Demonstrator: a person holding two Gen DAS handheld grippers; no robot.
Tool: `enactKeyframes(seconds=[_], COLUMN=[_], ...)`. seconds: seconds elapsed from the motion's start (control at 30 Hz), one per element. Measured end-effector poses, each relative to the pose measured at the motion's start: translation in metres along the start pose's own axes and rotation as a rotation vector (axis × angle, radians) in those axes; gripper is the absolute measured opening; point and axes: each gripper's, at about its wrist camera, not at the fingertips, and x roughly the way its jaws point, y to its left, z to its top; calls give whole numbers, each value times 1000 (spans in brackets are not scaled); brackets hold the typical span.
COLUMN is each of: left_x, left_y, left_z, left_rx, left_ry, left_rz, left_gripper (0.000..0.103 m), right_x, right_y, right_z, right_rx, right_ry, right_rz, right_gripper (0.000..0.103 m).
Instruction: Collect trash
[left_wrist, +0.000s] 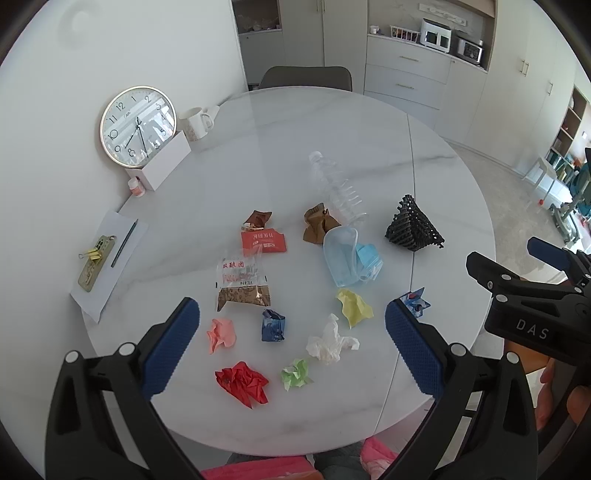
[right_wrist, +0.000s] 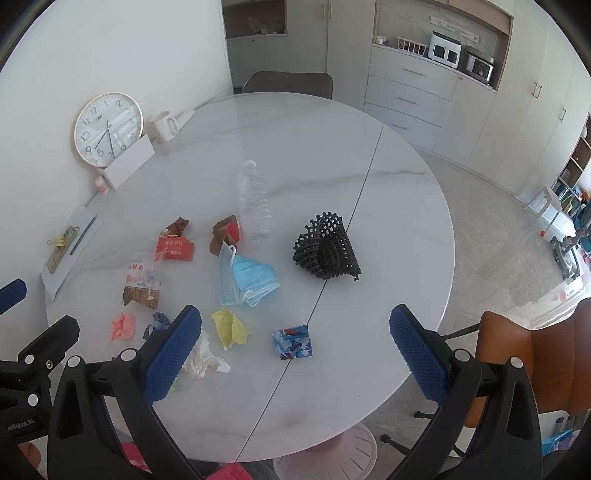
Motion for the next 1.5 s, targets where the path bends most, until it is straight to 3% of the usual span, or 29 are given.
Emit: enactKeyframes(seconds=[1.27,1.5], left_x=[7,17], left_y=[13,29], left_z=[-2,-14], left_rx=[-20,-10], left_ry=[25,7], left_rz=[-6,-151], left_gripper=[97,97], right_x=[3,16], right_y=[8,4], right_z=[0,-11], right_rx=[-25,-3], right_ry=[17,19], right_rz=[17,108], right_gripper=[101,101])
